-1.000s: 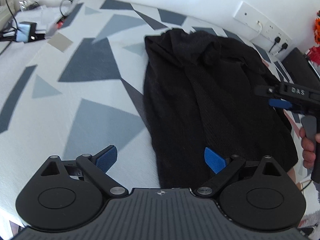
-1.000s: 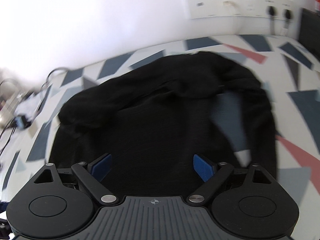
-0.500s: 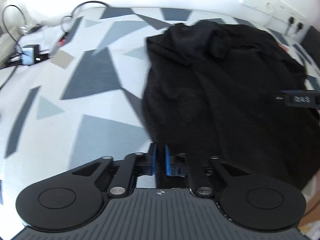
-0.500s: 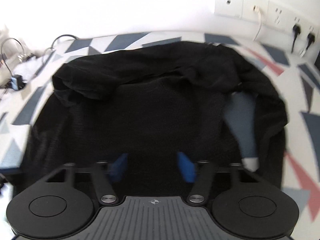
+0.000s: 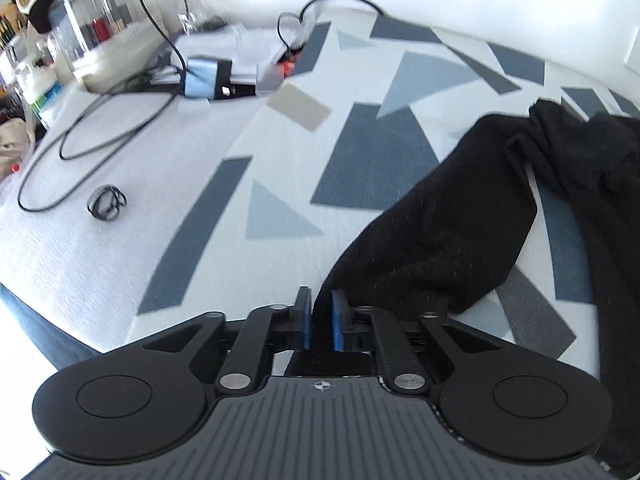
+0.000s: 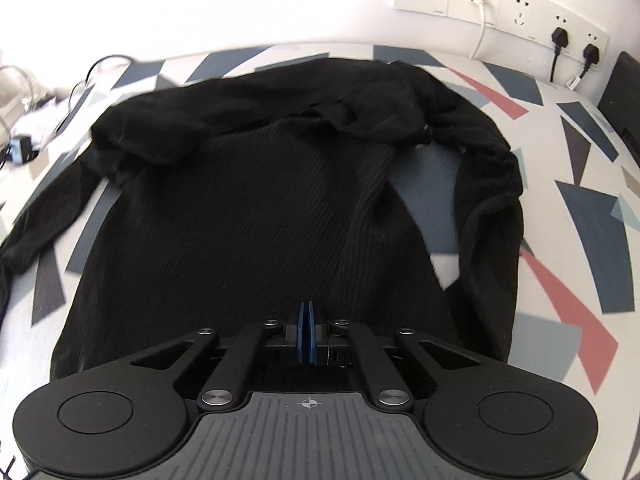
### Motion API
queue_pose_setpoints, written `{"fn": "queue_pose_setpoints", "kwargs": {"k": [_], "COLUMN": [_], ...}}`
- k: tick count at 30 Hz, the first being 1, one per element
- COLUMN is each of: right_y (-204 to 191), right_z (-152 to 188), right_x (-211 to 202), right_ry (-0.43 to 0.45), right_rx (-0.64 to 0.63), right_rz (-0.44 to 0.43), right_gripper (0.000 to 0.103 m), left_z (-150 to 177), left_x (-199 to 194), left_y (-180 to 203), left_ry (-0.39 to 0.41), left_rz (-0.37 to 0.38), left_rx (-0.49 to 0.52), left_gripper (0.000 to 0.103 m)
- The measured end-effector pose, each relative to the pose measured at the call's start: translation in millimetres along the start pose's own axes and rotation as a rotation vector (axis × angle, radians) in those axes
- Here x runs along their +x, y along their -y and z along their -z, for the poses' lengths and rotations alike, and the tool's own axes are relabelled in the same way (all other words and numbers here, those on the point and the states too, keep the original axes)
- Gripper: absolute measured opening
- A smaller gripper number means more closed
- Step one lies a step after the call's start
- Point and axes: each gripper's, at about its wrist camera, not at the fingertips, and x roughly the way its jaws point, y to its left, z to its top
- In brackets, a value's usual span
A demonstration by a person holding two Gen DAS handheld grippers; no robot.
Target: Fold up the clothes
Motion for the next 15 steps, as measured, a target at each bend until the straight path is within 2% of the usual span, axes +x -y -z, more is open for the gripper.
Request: {"fn": "queue_pose_setpoints", "kwargs": {"k": [2, 3, 4, 7, 8, 12, 15], "right_y": [-2.0, -3.7, -4.3, 4.8, 9.5, 21.1, 27.1], "right_z": [1.7, 2.7, 2.9, -9.4, -19.2, -73.7, -122.5], "right_x": [-0.1, -1.6, -2.7, -3.3, -7.4, -37.7, -78.4], "right_ry": [-0.024, -0.038, -0.054, -0.109, -0.093, 0.071, 0.27], "right_rx": [0.003, 0.004, 0.012, 0.123, 0.166, 0.263, 0.284], "right_rz": [-0.005, -0.007, -0.01, -0.058, -0.077, -0.118, -0.163], "right_gripper": [0.003, 0.003, 0.003, 0.008, 0.012, 0.019, 0.024], "left_z": [-4.1, -6.1, -8.6, -24.6, -34.1, -80.0, -111.8], "left_x": [-7.9, -13.9, -19.9, -37.5, -43.5, -74.4, -106.5], "left_y": [6.5, 10.3, 15.5, 36.0, 43.5, 69.9, 82.6], "left_ry": [0.033, 0.053, 0.076, 0.143, 0.167, 0.294, 0.427], "left_rz": [0.028, 0.051, 0.079, 0.165, 0.192, 0.283, 0.325], "left_rx": [0.0, 0.0, 0.003, 0.045, 0.062, 0.094, 0.105], "left_gripper": [0.036, 0.05, 0.059, 0.062, 0.062, 0.063, 0.074]}}
